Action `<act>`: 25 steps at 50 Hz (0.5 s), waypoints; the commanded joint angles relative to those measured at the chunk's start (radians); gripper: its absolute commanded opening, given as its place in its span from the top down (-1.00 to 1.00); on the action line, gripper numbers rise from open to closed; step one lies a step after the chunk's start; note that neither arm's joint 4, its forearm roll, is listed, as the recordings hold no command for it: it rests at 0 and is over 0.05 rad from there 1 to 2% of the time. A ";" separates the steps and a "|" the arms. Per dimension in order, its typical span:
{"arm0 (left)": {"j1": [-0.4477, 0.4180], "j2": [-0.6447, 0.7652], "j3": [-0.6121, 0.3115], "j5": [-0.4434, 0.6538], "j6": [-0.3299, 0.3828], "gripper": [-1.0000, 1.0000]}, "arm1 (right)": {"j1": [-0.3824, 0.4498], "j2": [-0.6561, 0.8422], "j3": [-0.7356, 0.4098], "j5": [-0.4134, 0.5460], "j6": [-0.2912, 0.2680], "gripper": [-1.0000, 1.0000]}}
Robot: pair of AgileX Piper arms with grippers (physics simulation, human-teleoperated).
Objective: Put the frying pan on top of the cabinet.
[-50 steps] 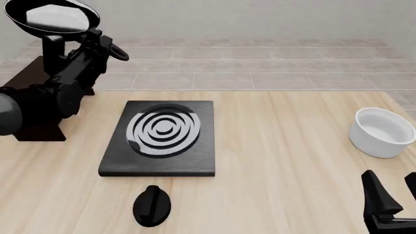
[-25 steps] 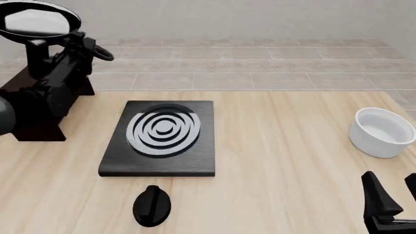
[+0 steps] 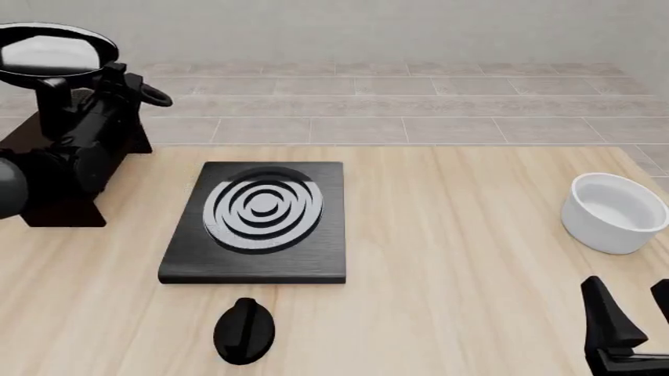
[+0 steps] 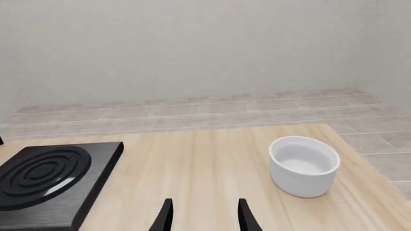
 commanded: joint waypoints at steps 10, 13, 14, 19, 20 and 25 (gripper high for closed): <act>0.037 0.016 -0.004 -0.046 -0.042 1.00 | 0.002 0.023 0.000 -0.020 -0.007 -1.00; 0.040 0.021 -0.001 -0.052 -0.049 1.00 | 0.002 0.054 0.000 -0.050 -0.008 -1.00; 0.042 0.021 0.001 -0.055 -0.050 1.00 | 0.003 0.063 0.000 -0.059 -0.008 -1.00; 0.051 0.030 0.004 -0.064 -0.056 1.00 | 0.003 0.065 -0.001 -0.061 -0.009 -1.00; 0.053 0.031 0.004 -0.063 -0.056 1.00 | 0.003 0.058 -0.001 -0.053 -0.010 -1.00; 0.055 0.043 0.006 -0.071 -0.060 1.00 | 0.003 0.041 0.000 -0.037 -0.011 -1.00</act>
